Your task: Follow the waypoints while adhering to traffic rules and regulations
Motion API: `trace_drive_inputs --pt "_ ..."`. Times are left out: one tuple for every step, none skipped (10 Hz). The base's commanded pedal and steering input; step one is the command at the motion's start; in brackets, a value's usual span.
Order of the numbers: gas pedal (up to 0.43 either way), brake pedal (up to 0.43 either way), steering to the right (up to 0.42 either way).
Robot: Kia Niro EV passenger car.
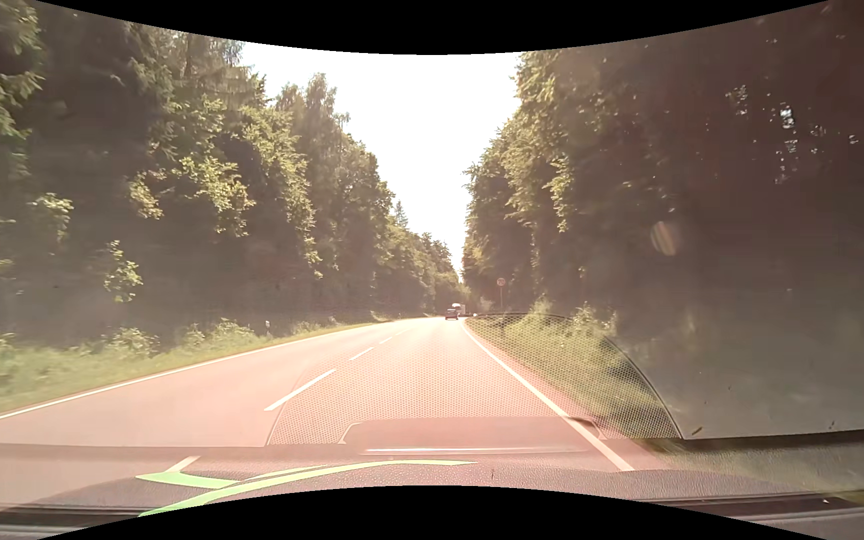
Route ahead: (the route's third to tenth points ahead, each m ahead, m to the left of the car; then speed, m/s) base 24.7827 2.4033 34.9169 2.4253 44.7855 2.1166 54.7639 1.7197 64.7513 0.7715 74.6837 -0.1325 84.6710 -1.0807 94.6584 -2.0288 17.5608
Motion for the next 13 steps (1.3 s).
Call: trace_drive_inputs --pt "0.098 0.0 0.006" --pt "0.098 0.0 0.006" --pt "0.098 0.0 0.006" --pt "0.098 0.0 0.006" --pt "0.098 0.0 0.006" --pt "0.098 0.0 0.006" --pt "0.098 0.0 0.007" --pt "0.098 0.0 0.008" --pt "0.098 0.0 0.008" --pt "0.098 0.0 0.008" --pt "0.098 0.0 0.008" --pt "0.098 0.0 0.008" --pt "0.098 0.0 0.008"
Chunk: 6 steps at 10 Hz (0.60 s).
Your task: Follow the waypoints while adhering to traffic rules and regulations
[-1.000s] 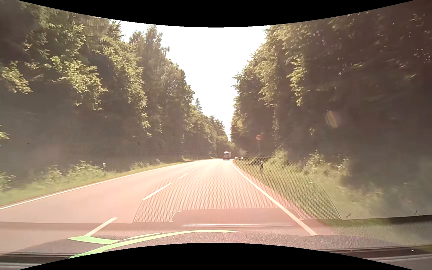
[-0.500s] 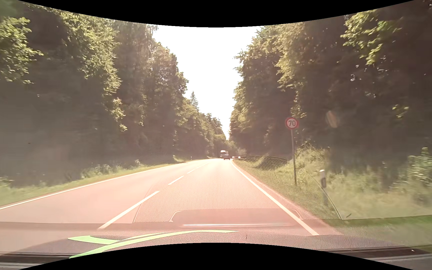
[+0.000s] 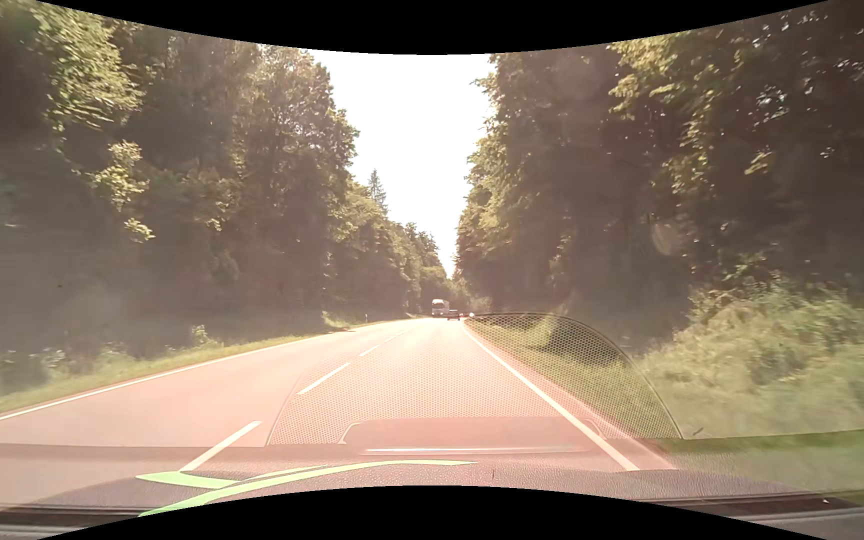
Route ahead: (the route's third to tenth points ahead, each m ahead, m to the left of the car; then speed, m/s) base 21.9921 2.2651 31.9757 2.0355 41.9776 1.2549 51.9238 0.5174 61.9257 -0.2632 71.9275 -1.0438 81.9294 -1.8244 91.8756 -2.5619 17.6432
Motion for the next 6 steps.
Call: trace_drive_inputs --pt "0.087 0.0 0.008" --pt "0.087 0.0 0.008" --pt "0.079 0.0 0.008" --pt "0.067 0.0 0.008" --pt "0.047 0.0 0.008" --pt "0.047 0.0 0.008"
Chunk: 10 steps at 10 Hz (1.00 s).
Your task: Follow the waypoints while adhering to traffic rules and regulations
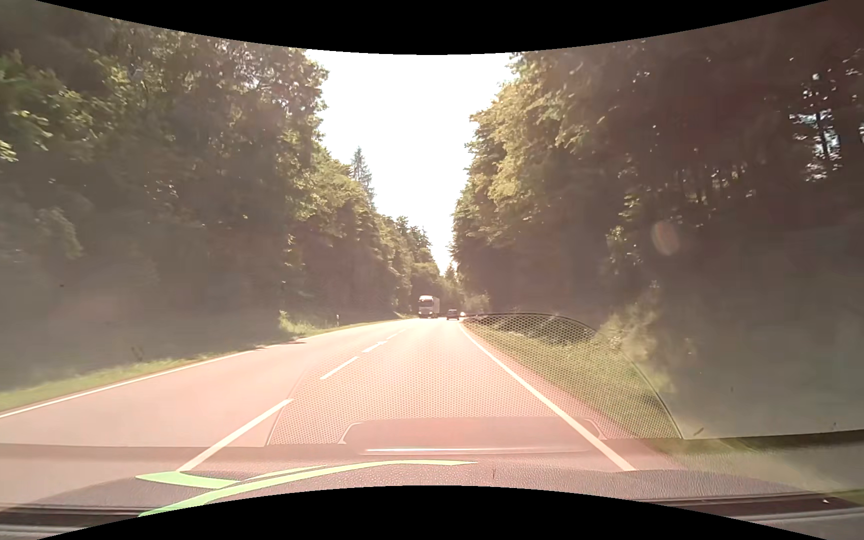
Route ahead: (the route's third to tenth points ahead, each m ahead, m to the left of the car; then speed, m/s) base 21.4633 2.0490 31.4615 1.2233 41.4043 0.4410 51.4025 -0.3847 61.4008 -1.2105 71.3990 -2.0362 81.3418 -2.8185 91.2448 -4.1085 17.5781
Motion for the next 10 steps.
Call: trace_drive_inputs --pt "0.039 0.0 0.008" --pt "0.039 0.0 0.007" --pt "0.039 0.0 0.007" --pt "0.039 0.0 0.007" --pt "0.039 0.0 0.007" --pt "0.039 0.0 0.007" --pt "0.039 0.0 0.007" --pt "0.039 0.0 0.007" --pt "0.039 0.0 0.007" --pt "0.039 0.0 0.007"
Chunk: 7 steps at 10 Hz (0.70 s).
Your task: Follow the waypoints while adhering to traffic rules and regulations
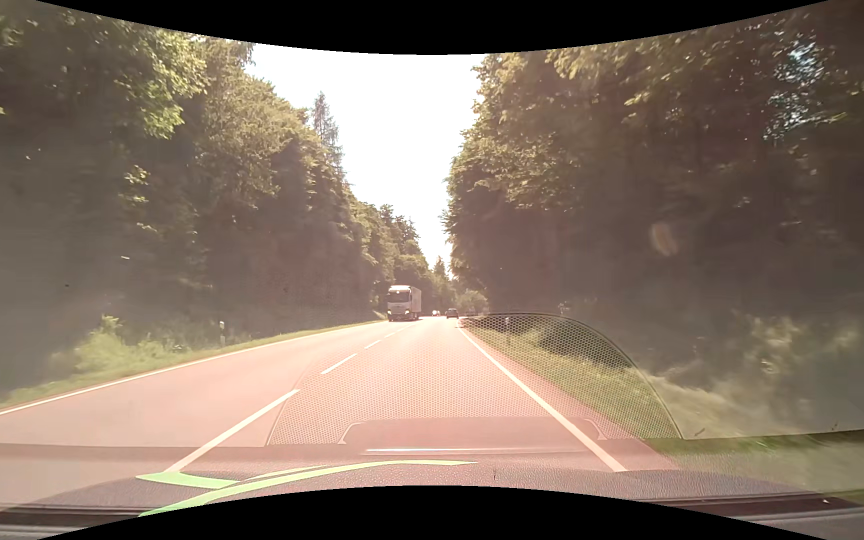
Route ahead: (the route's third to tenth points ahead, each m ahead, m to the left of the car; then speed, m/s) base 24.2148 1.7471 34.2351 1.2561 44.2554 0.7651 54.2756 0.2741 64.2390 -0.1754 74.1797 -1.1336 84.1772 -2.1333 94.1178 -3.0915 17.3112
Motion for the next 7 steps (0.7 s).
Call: trace_drive_inputs --pt "0.039 0.0 0.007" --pt "0.047 0.0 0.006" --pt "0.047 0.0 0.006" --pt "0.047 0.0 0.006" --pt "0.047 0.0 0.006" --pt "0.059 0.0 0.006" --pt "0.059 0.0 0.006"
